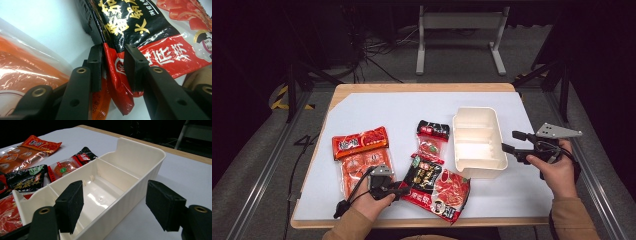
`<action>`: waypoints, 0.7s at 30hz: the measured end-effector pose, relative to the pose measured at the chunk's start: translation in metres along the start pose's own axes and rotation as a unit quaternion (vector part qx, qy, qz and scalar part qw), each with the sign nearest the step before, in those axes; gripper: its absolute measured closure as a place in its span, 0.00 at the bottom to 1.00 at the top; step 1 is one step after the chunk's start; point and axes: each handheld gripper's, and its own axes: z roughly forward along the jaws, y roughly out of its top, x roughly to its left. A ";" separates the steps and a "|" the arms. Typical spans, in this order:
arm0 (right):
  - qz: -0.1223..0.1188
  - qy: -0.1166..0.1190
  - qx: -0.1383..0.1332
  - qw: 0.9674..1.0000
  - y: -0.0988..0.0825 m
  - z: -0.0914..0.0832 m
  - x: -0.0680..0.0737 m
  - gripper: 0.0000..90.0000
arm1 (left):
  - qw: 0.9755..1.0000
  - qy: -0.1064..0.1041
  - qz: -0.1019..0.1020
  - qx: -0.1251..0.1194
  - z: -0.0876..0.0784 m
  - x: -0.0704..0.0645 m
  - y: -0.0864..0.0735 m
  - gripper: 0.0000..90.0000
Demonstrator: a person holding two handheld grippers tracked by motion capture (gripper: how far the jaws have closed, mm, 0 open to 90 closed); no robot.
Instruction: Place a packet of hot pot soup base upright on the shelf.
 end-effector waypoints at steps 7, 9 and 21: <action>0.001 0.002 0.002 1.000 0.000 0.001 0.001 0.35 | 1.000 0.011 -0.008 0.001 0.001 -0.003 0.001 0.86; 0.000 0.001 0.003 1.000 0.000 0.001 0.001 0.35 | 1.000 0.009 -0.018 -0.005 0.000 -0.003 0.001 0.87; 0.001 -0.001 0.004 1.000 -0.002 -0.001 -0.002 0.37 | 0.997 -0.008 -0.053 -0.061 -0.014 -0.002 0.014 0.96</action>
